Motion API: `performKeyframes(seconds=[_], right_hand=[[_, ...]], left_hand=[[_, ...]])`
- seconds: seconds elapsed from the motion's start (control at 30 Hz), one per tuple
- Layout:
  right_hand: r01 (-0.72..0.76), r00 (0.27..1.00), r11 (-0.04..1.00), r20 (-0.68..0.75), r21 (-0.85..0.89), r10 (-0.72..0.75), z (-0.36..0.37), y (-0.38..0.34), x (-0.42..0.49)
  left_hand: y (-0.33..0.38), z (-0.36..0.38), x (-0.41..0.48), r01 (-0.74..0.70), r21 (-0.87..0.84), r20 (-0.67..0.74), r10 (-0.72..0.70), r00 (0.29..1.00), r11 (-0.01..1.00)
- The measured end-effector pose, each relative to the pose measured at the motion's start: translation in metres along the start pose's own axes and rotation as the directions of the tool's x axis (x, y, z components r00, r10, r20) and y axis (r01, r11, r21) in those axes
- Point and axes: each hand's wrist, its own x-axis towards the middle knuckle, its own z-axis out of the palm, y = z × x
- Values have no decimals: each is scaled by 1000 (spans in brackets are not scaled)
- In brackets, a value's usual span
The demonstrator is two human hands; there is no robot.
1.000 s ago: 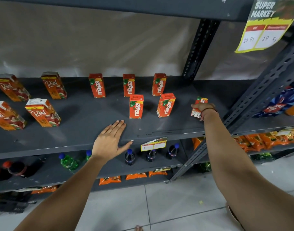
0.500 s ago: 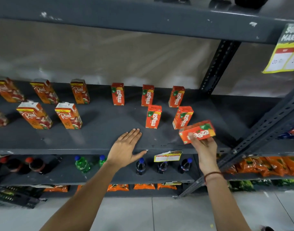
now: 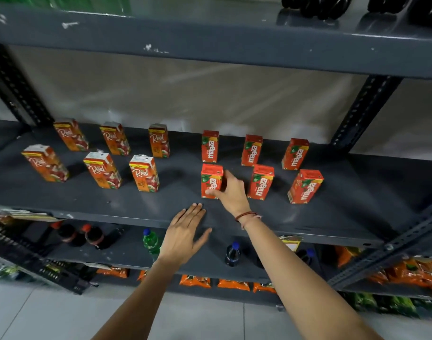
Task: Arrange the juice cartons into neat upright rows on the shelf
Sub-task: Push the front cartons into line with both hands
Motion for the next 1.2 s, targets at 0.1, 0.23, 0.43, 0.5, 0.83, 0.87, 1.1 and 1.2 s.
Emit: performKeyframes(seconds=[0.1, 0.23, 0.43, 0.5, 0.83, 0.87, 1.1, 1.2], right_hand=[[-18, 999, 1000, 38, -21, 18, 6, 2, 3], [-4, 998, 999, -69, 40, 7, -5, 20, -25], [-141, 864, 989, -483, 40, 143, -40, 67, -76], [-181, 891, 982, -414, 55, 188, -54, 72, -62], [-232, 970, 973, -74, 19, 233, -69, 82, -4], [-228, 971, 973, -65, 25, 230, -68, 83, -3], [-189, 982, 981, 5, 55, 189, -65, 80, -6], [-195, 981, 979, 32, 60, 193, -67, 80, -7]], left_hand=[[2, 2, 3, 90, -119, -59, -97, 994, 989], [6, -2, 25, 347, -353, -95, -402, 910, 869], [-16, -3, 68, 409, -416, 90, -411, 907, 812], [-24, -3, 79, 372, -408, 112, -359, 927, 833], [-52, -6, 100, 335, -481, 261, -233, 937, 810], [-54, -6, 102, 337, -486, 263, -233, 936, 806], [-59, -4, 105, 336, -515, 265, -226, 937, 789], [-59, -4, 105, 336, -523, 270, -222, 937, 783]])
